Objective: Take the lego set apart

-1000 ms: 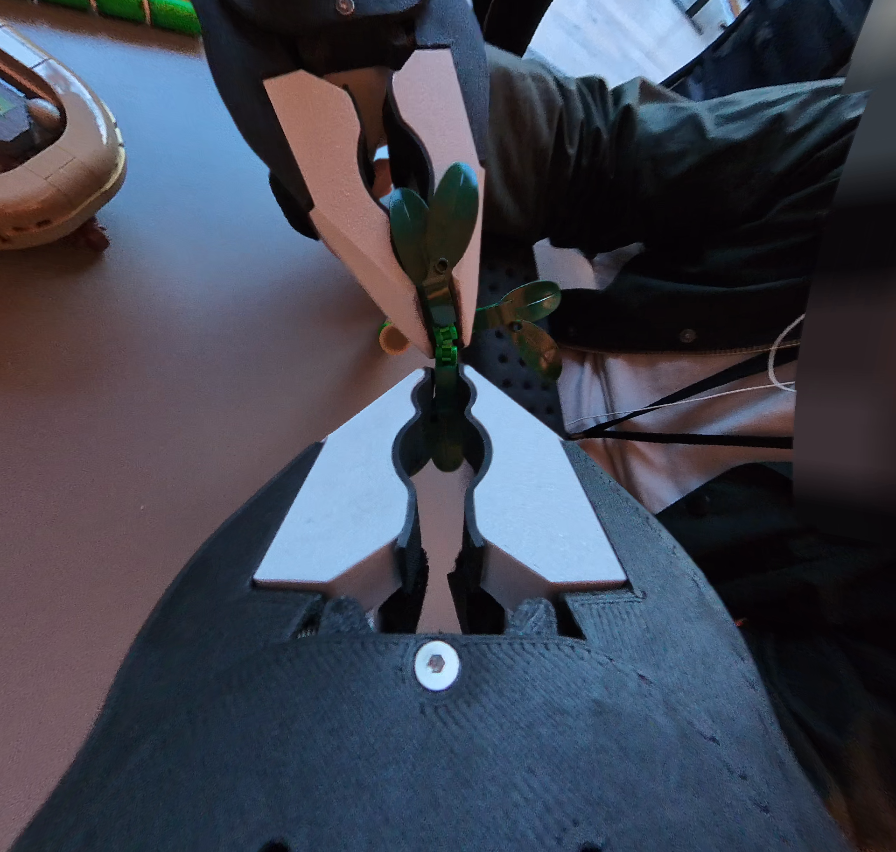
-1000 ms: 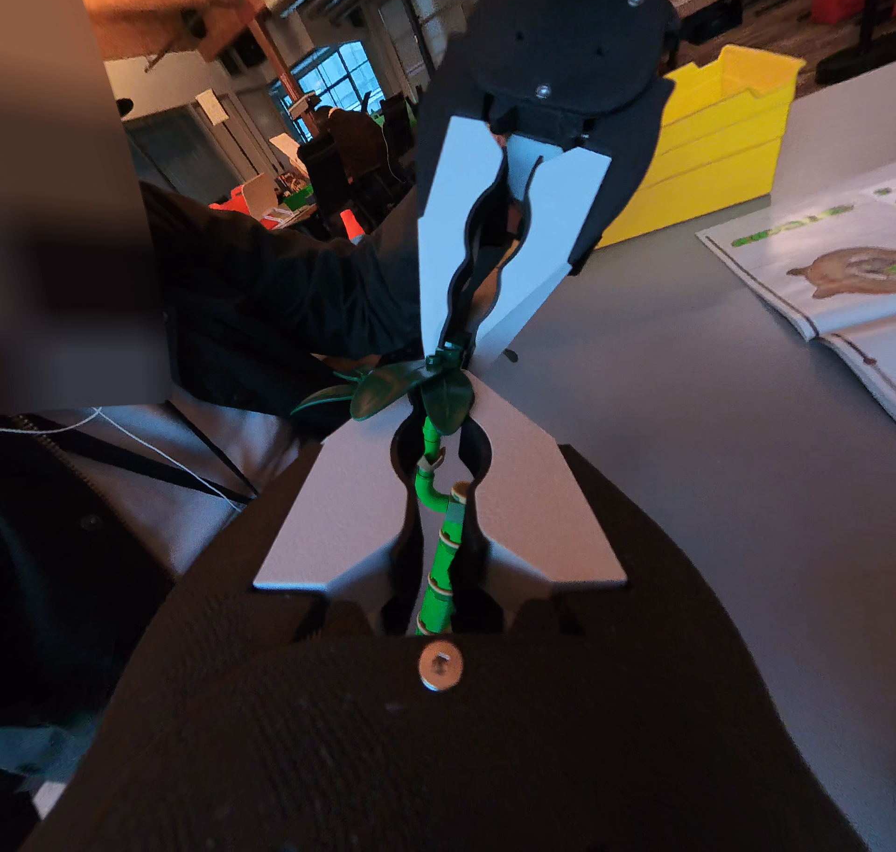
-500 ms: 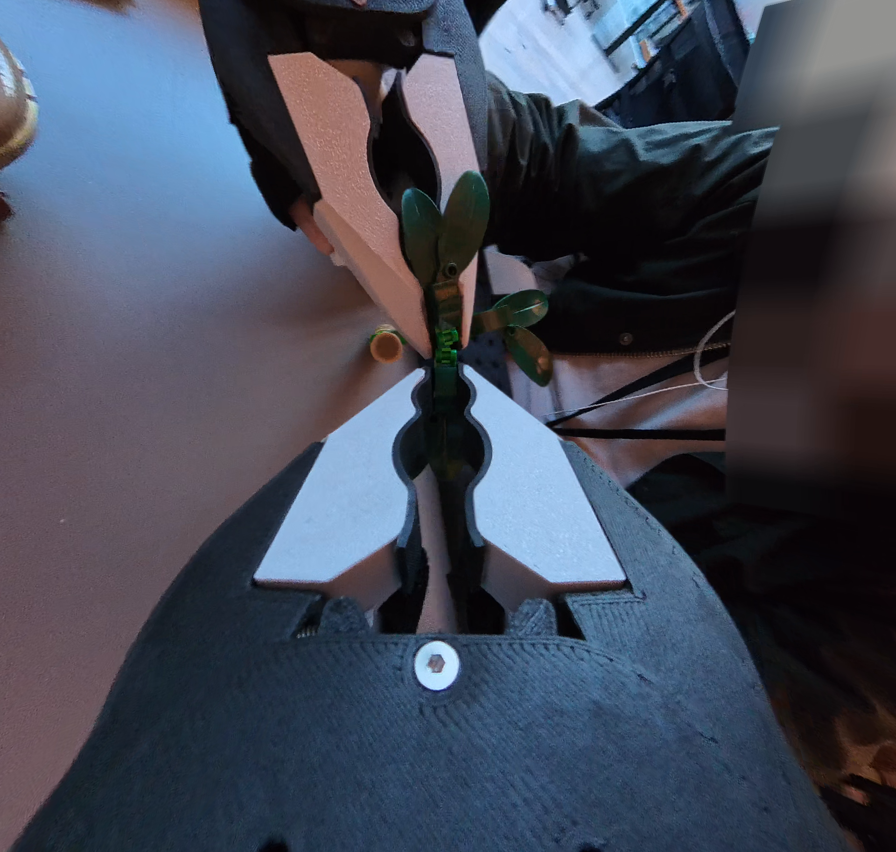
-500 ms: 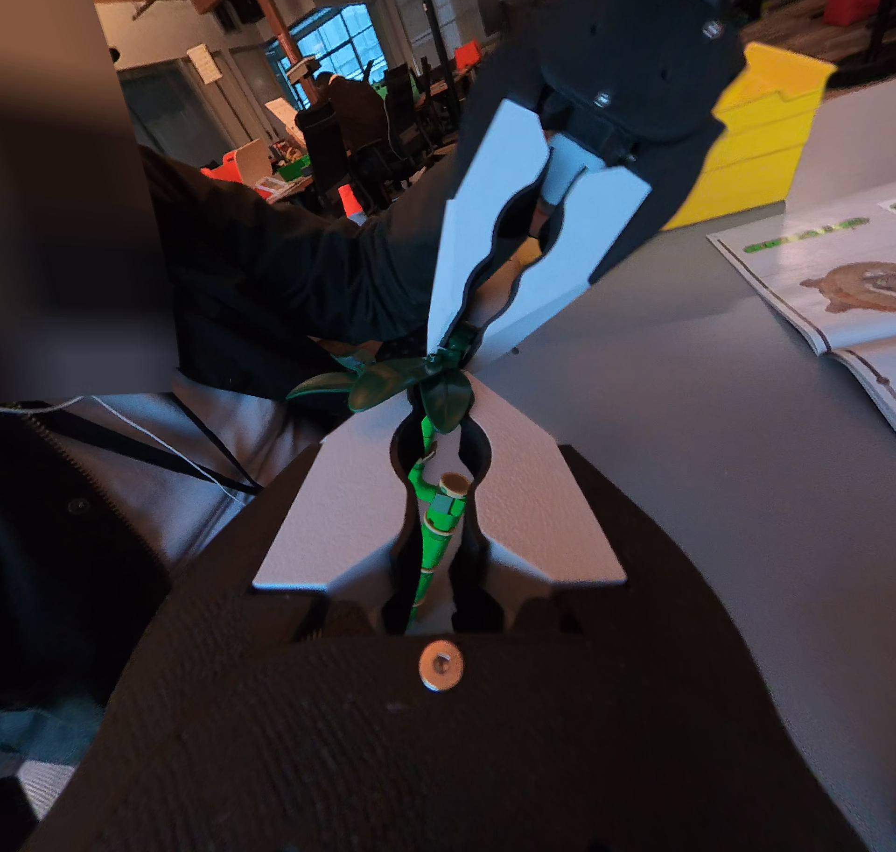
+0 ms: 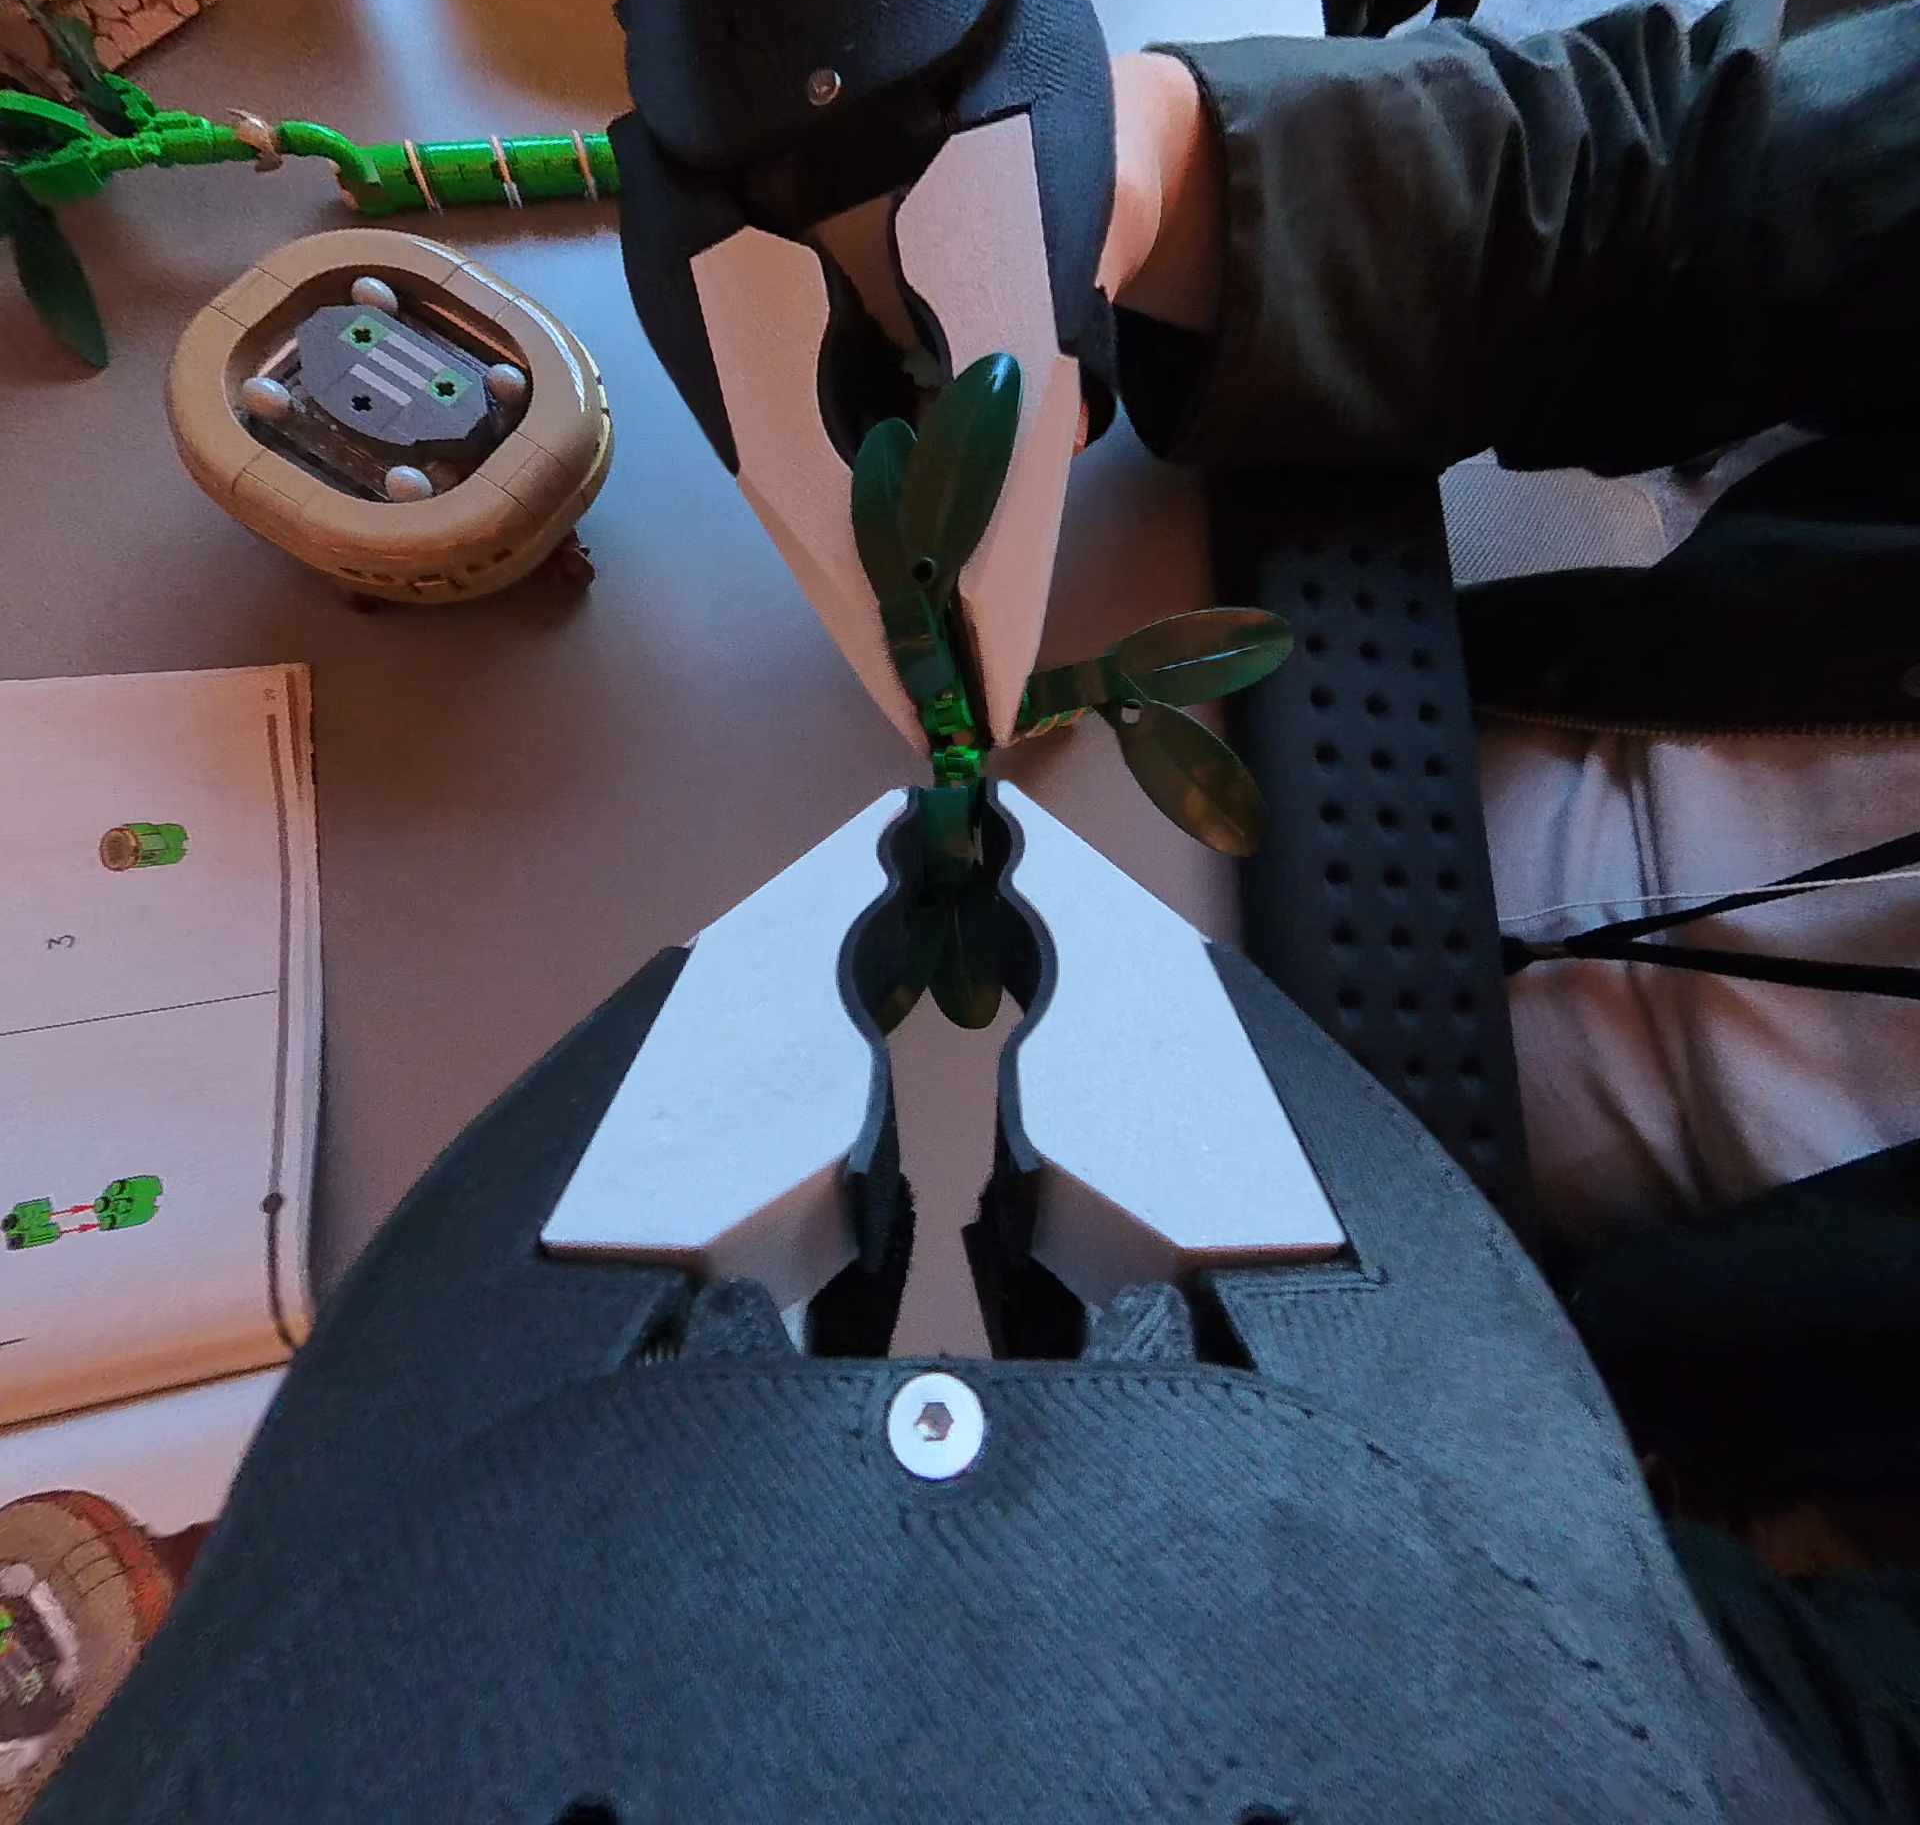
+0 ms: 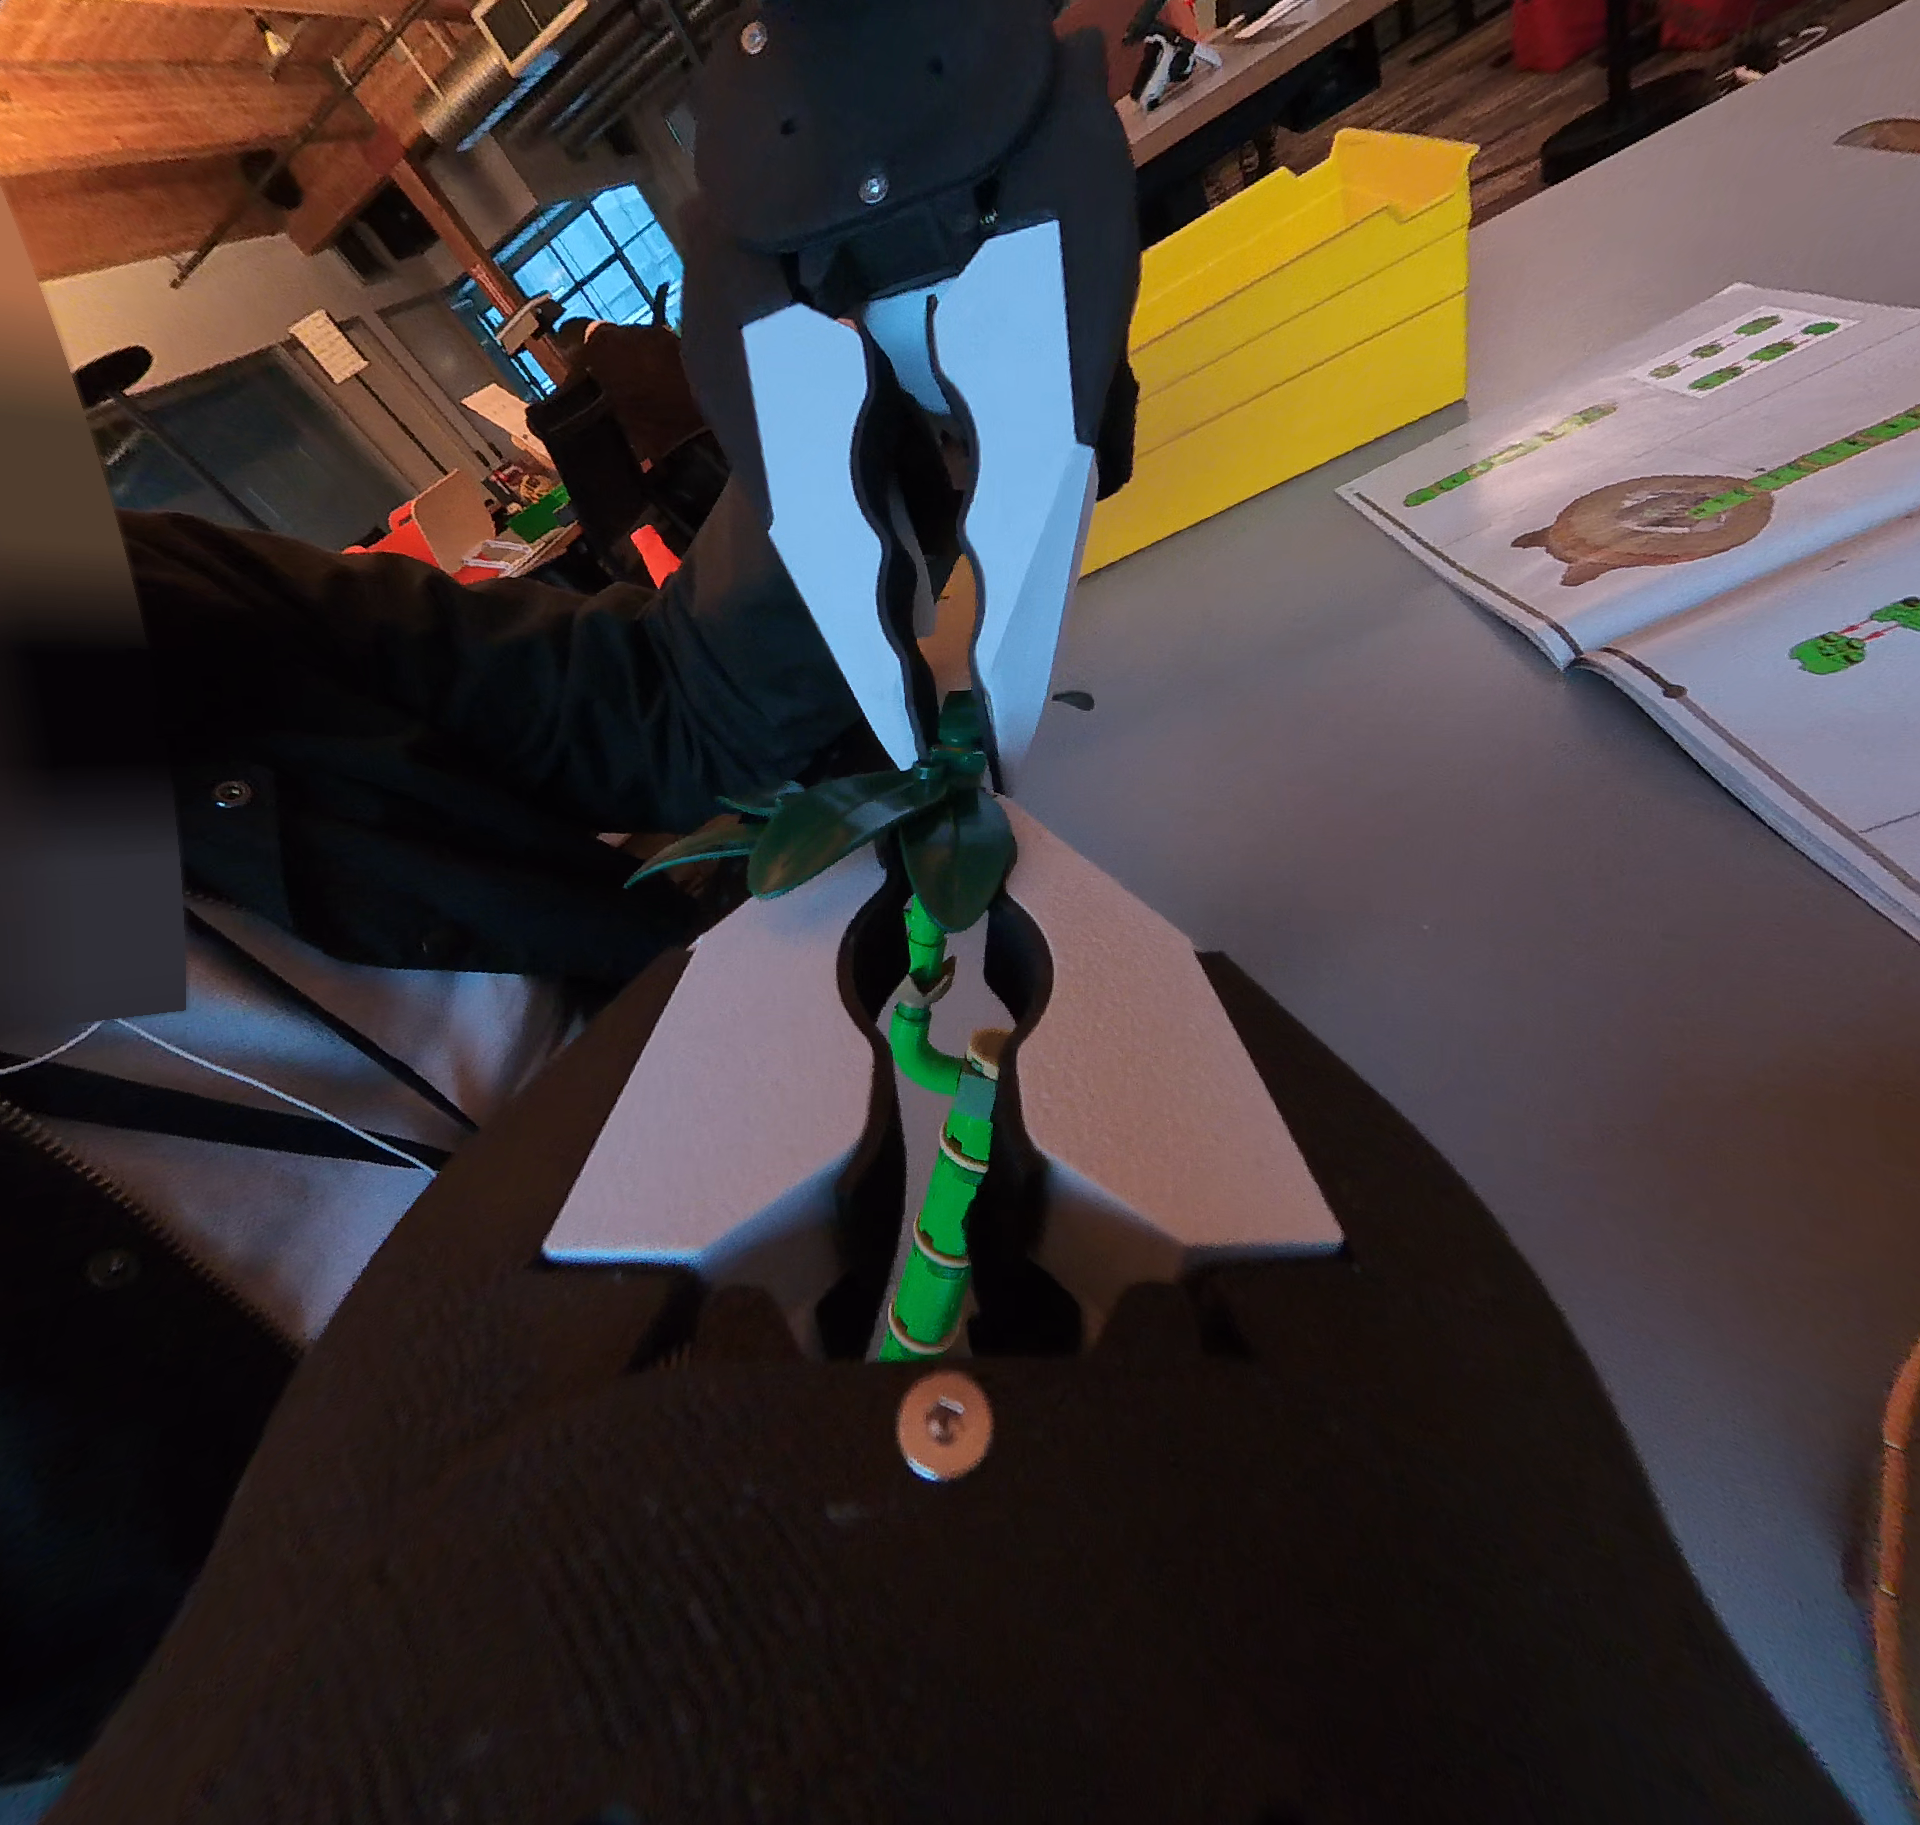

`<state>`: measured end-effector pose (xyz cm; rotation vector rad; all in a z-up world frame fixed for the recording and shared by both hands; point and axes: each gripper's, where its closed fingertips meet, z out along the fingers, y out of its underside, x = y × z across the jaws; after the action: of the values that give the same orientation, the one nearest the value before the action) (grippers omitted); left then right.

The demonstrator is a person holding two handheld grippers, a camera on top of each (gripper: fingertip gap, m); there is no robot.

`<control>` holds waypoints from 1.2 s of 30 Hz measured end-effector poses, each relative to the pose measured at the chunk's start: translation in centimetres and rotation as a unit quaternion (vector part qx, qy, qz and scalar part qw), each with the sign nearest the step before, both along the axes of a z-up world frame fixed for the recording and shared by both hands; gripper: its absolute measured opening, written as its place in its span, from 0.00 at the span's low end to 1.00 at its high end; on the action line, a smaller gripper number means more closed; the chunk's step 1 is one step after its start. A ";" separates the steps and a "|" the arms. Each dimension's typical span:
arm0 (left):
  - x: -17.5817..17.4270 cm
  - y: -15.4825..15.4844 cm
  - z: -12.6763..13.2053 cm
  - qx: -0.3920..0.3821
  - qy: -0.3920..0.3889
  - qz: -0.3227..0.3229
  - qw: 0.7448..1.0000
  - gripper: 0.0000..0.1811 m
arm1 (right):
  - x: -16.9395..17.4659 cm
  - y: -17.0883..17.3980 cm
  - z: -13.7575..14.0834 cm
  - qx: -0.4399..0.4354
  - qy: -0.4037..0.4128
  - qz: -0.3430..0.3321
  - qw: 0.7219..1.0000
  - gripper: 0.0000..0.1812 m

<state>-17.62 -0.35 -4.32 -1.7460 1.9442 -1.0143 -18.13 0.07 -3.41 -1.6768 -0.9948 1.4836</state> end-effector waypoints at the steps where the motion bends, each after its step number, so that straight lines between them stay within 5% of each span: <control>1: 0.0 0.0 0.1 -0.015 -0.004 0.005 1.000 0.05 | 0.0 0.0 0.1 0.000 0.006 -0.001 1.000 0.03; 8: 0.1 4.4 4.3 -0.115 -0.123 0.112 0.979 0.23 | 1.5 2.2 1.7 -0.025 0.071 -0.056 0.996 0.03; 13: -1.2 8.1 4.9 -0.141 -0.172 0.181 0.958 0.30 | 3.5 3.8 3.4 -0.057 0.148 -0.097 0.983 0.03; 19: -1.1 7.9 3.1 -0.220 -0.170 0.158 0.948 0.24 | 4.3 5.0 3.3 -0.069 0.177 -0.124 0.974 0.03; 24: -0.1 6.1 2.2 -0.214 -0.167 0.113 0.956 0.18 | 5.0 6.0 3.4 -0.106 0.234 -0.138 0.956 0.03; 31: 2.9 4.6 3.7 -0.219 -0.263 0.085 0.936 0.28 | 4.6 6.2 3.9 -0.084 0.270 -0.154 0.947 0.03; 36: 4.2 2.6 2.3 -0.208 -0.230 0.064 0.949 0.31 | 3.5 5.7 4.8 -0.050 0.305 -0.173 0.935 0.03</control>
<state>-13.39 2.22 -1.97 -1.6088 1.3780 -1.6970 -14.60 5.79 1.37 -1.2376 -0.2760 1.6667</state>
